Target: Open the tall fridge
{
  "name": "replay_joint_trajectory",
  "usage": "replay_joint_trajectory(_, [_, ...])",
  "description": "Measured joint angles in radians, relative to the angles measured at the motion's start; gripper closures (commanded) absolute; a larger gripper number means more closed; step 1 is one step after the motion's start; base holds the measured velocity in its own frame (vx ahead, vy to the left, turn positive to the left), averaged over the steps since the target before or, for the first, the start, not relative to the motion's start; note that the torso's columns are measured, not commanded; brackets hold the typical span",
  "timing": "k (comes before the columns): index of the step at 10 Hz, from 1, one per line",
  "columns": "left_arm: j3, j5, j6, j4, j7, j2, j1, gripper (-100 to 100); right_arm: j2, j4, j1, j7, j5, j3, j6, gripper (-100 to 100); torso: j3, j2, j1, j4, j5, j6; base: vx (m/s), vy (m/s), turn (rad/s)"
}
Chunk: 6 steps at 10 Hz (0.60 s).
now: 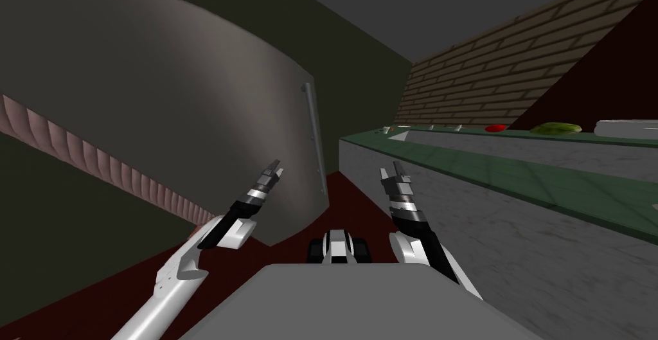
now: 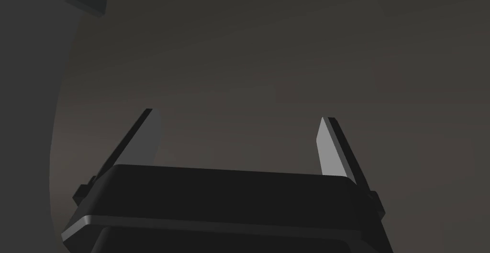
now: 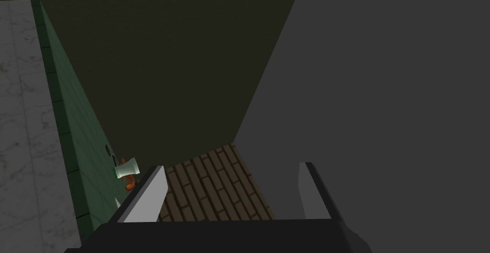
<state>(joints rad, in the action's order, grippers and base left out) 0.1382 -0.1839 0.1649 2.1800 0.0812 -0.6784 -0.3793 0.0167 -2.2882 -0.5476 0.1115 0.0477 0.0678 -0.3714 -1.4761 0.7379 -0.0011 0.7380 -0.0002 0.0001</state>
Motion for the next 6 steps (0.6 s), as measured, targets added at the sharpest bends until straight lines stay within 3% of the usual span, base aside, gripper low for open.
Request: replay_joint_trajectory(6, [0.035,-0.028,-0.079,-0.047,0.047,-0.163,0.036,-100,0.0,0.0,0.0,0.0,0.0,0.0,0.0,0,0.0,0.0,0.0,0.0,0.0,0.0,0.028,-0.087,-0.057])
